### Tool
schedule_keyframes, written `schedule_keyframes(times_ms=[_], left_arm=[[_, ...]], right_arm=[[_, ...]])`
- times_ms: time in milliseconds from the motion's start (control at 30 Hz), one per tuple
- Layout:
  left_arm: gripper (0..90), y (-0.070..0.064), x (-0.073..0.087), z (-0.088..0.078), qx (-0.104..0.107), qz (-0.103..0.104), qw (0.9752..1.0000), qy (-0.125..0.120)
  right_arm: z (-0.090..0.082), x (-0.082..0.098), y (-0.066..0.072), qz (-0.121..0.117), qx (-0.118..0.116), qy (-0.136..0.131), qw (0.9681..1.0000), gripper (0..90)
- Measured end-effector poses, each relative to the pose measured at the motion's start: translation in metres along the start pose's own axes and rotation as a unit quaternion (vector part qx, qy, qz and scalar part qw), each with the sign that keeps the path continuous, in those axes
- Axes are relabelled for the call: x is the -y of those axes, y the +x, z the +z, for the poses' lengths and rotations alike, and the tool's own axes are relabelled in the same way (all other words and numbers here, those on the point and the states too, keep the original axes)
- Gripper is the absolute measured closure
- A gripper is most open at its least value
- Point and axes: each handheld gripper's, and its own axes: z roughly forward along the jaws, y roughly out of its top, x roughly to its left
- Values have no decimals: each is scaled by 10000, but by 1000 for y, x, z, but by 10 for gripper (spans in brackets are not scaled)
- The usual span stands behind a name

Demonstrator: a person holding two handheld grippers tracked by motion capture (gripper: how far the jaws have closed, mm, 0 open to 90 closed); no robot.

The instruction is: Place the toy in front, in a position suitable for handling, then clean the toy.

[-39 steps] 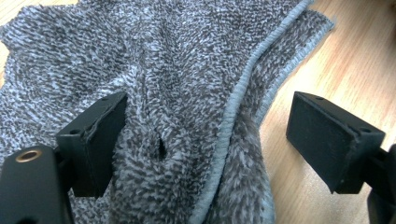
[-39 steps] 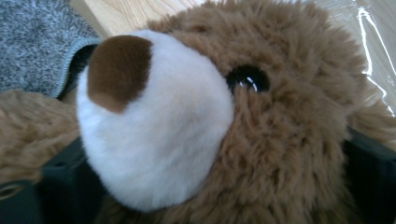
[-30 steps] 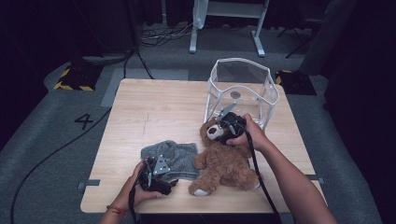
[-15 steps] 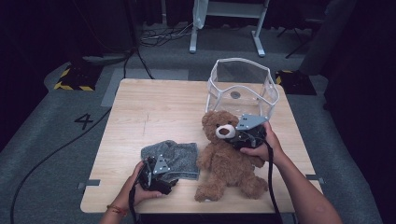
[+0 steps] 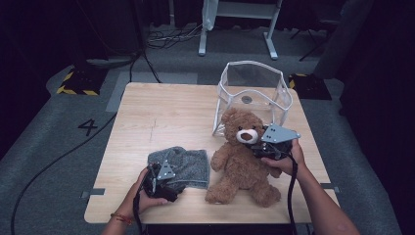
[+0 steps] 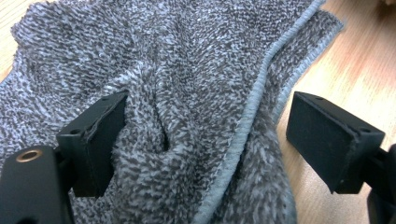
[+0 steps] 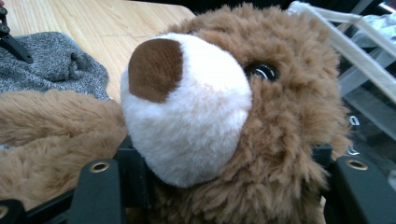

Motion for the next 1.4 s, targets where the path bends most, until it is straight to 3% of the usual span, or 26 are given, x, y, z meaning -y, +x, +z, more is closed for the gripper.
schedule_keyframes(times_ms=[100,367,700,767,800,867,900,1000,1100,1200,1267,1400], left_arm=[[151,-4,-2,-3,-22,14,10000,-21],[158,1,-7,-19,57,-59,9993,-376],[156,7,-21,-35,38,-205,9983,-543],[157,7,-27,-30,51,-182,9989,-427],[156,4,-34,-20,70,15,9998,-162],[158,3,-38,-15,57,67,9999,-49],[188,1,-47,-4,191,184,9996,138],[197,-5,-53,10,309,343,9985,288],[204,-7,-52,18,273,420,9979,404],[222,-5,-48,28,211,355,9978,511],[247,2,-46,29,330,157,9985,408],[270,5,-44,30,363,73,9988,319]], right_arm=[[-8,3,-2,39,105,-93,9999,380],[-16,9,-4,156,257,-249,9992,378],[-17,15,-6,260,258,-370,9986,375],[-17,16,-6,270,279,-376,9985,375],[-17,16,-5,241,315,-393,9984,375],[-17,16,-5,213,344,-406,9984,375],[-19,16,-4,173,399,-444,9981,375],[-22,15,-4,149,491,-506,9974,376],[-24,13,-4,122,575,-545,9968,376],[-26,12,-4,94,629,-603,9962,376],[-28,11,-4,66,636,-671,9957,376],[-26,9,-3,29,632,-678,9957,376]])
